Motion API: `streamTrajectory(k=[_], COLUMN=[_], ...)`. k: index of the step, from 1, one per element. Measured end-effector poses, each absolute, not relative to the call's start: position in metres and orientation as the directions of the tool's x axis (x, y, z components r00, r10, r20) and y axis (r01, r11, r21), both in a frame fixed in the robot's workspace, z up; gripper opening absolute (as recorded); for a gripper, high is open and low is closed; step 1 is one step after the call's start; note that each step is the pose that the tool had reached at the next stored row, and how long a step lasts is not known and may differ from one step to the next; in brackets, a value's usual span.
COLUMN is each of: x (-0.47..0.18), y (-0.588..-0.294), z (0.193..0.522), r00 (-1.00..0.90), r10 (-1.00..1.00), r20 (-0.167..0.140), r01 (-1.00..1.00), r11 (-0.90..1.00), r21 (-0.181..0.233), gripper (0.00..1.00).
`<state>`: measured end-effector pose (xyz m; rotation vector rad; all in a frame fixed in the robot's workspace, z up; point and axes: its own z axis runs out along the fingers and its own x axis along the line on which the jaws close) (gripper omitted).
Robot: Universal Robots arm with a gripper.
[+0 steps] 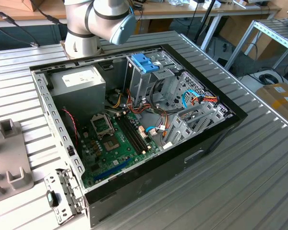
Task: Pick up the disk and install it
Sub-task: 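Pick up the disk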
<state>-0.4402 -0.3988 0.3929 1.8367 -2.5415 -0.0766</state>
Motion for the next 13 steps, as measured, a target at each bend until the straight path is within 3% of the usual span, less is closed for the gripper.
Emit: streamTrajectory(k=[13], x=[-0.4401], y=[-0.399], z=[0.3929], r00=[-0.266], r10=[-0.964], r20=[-0.025], r01=[-0.963], r11=[0.265], r21=[0.042], gripper=[0.11])
